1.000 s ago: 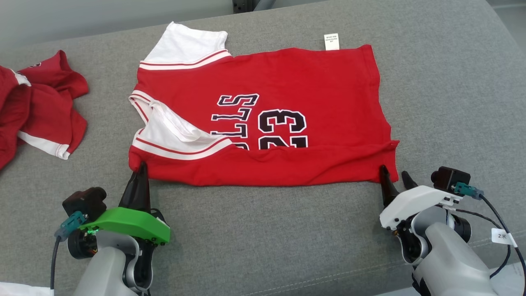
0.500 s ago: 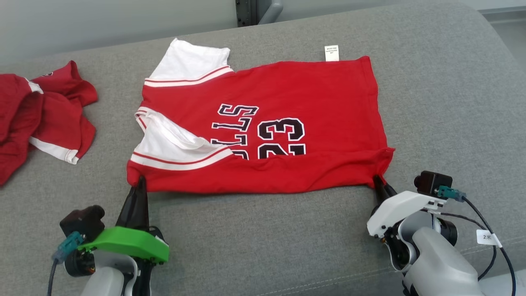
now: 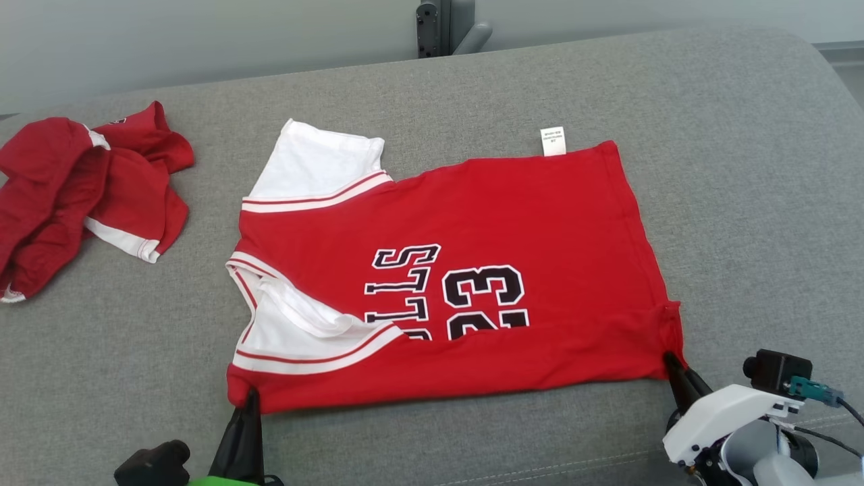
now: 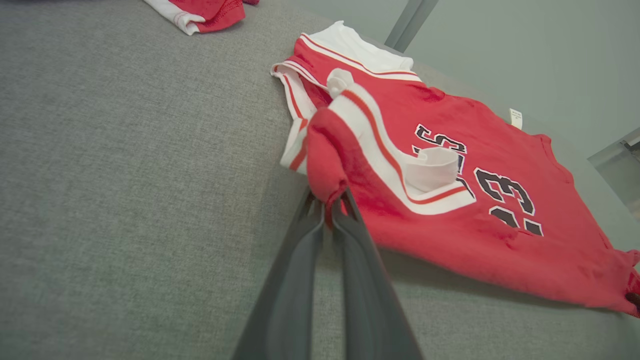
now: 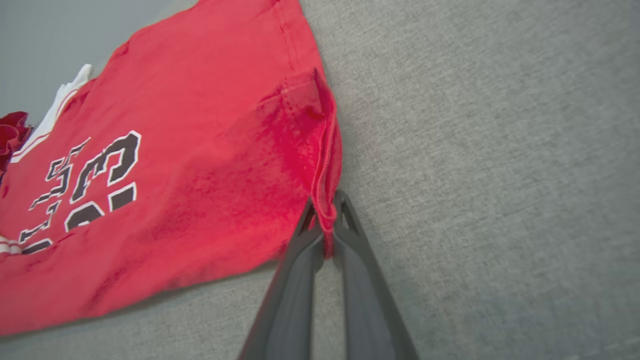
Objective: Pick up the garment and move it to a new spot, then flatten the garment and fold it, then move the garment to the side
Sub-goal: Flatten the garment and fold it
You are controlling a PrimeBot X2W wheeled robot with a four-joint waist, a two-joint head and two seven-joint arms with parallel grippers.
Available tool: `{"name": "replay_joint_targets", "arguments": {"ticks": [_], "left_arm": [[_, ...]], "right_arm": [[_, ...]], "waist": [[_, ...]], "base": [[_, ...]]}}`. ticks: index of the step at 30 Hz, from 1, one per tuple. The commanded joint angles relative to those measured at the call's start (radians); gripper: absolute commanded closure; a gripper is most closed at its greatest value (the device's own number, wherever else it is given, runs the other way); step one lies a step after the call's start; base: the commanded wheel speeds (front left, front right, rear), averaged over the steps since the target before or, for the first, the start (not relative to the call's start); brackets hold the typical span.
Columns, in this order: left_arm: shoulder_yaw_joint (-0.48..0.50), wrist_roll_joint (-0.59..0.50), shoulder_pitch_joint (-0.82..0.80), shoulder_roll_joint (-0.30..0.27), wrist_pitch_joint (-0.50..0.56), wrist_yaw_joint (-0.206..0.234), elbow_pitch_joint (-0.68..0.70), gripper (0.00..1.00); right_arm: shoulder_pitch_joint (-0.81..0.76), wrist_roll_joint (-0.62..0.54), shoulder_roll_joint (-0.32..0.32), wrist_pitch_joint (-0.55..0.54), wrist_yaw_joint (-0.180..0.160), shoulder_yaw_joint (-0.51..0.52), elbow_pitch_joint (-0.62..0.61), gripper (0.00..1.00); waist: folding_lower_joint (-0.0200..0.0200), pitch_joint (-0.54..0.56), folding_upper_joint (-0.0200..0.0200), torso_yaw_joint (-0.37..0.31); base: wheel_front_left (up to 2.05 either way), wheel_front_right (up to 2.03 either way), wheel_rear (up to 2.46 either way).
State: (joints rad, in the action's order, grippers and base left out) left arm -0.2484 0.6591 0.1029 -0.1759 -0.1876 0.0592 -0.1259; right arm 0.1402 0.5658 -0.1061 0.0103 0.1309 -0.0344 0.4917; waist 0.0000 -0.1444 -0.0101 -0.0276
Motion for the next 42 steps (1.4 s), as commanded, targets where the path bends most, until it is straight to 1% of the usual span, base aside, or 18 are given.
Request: {"name": "replay_joint_targets", "arguments": {"ticks": [1, 4, 6, 7, 8, 9, 10, 16, 20, 24, 25, 28, 32, 34, 38, 42], "left_arm": [[0.002, 0.004, 0.027, -0.005, 0.008, 0.015, 0.02, 1.0], [0.0, 0.002, 0.047, -0.007, 0.026, 0.033, 0.03, 1.0], [-0.002, 0.001, 0.039, -0.004, 0.034, 0.041, 0.023, 1.0], [-0.006, -0.002, 0.032, -0.006, 0.041, 0.043, 0.016, 0.89], [-0.006, -0.004, 0.026, -0.007, 0.043, 0.046, 0.01, 0.55], [-0.005, -0.004, 0.021, -0.007, 0.044, 0.048, 0.003, 0.13], [-0.005, -0.003, 0.018, -0.008, 0.05, 0.049, -0.005, 0.0], [0.017, 0.005, 0.004, -0.024, 0.029, 0.053, -0.045, 0.0], [0.039, 0.002, -0.025, -0.056, 0.011, 0.034, -0.066, 0.0], [0.036, -0.023, -0.104, -0.1, 0.023, 0.009, -0.08, 0.0], [0.036, -0.023, -0.104, -0.1, 0.023, 0.009, -0.08, 0.0], [0.016, -0.053, -0.205, -0.137, 0.06, -0.007, -0.087, 0.0], [-0.02, -0.105, -0.382, -0.183, 0.143, -0.023, -0.11, 0.0], [-0.038, -0.133, -0.476, -0.196, 0.188, -0.027, -0.133, 0.0], [-0.073, -0.169, -0.66, -0.191, 0.252, -0.039, -0.22, 0.0], [-0.097, -0.2, -0.817, -0.178, 0.286, -0.048, -0.339, 0.0]], "right_arm": [[-0.048, -0.022, 0.002, -0.037, 0.0, 0.031, -0.068, 1.0], [-0.114, -0.056, 0.025, -0.116, 0.0, 0.078, -0.195, 1.0], [-0.143, -0.076, 0.037, -0.158, 0.0, 0.101, -0.256, 1.0], [-0.155, -0.086, 0.043, -0.177, 0.0, 0.109, -0.279, 0.98], [-0.163, -0.09, 0.047, -0.191, 0.0, 0.116, -0.3, 0.69], [-0.171, -0.096, 0.05, -0.203, 0.0, 0.12, -0.319, 0.22], [-0.181, -0.102, 0.051, -0.213, 0.0, 0.126, -0.335, 0.0], [-0.218, -0.121, 0.055, -0.2, 0.0, 0.151, -0.393, 0.0], [-0.209, -0.136, 0.055, -0.168, 0.0, 0.176, -0.421, 0.0], [-0.177, -0.164, 0.055, -0.134, 0.0, 0.19, -0.459, 0.0], [-0.177, -0.164, 0.055, -0.134, 0.0, 0.19, -0.459, 0.0], [-0.143, -0.186, 0.055, -0.118, 0.0, 0.178, -0.489, 0.0], [-0.075, -0.233, 0.055, -0.115, 0.0, 0.147, -0.517, 0.0], [-0.034, -0.253, 0.055, -0.118, 0.0, 0.129, -0.518, 0.0], [0.054, -0.278, 0.055, -0.114, 0.0, 0.085, -0.503, 0.0], [0.136, -0.282, 0.055, -0.103, 0.0, 0.023, -0.481, 0.0]], "waist": [[0.0, 0.0, 0.0101, 0.0], [0.0, -0.001, 0.0101, -0.005], [0.0, 0.0, 0.0101, -0.008], [0.0, 0.0, 0.0101, -0.01], [0.0, 0.0, 0.0101, -0.012], [0.0, 0.0, 0.0101, -0.014], [0.0, -0.001, 0.0101, -0.017], [0.0, -0.008, 0.0101, -0.035], [0.0, -0.016, 0.0101, -0.049], [0.0, -0.027, 0.0101, -0.058], [0.0, -0.027, 0.0101, -0.058], [0.0, -0.045, 0.0101, -0.064], [0.0, -0.089, 0.0101, -0.079], [0.0, -0.119, 0.0101, -0.089], [0.0, -0.19, 0.0101, -0.108], [0.0, -0.263, 0.0101, -0.132]], "base": [[0.0, 0.0, 0.0], [0.0, 0.0, 0.0], [0.0, 0.0, 0.0], [0.0, 0.0, 0.0], [0.0, 0.0, 0.0], [0.0, 0.0, 0.0], [0.0, 0.0, 0.0], [0.0, 0.0, 0.0], [0.0, 0.0, 0.0], [0.0, 0.0, 0.0], [0.0, 0.0, 0.0], [0.0, 0.0, 0.0], [0.0, 0.0, 0.0], [0.0, 0.0, 0.0], [0.0, 0.0, 0.0], [0.0, 0.0, 0.0]]}}
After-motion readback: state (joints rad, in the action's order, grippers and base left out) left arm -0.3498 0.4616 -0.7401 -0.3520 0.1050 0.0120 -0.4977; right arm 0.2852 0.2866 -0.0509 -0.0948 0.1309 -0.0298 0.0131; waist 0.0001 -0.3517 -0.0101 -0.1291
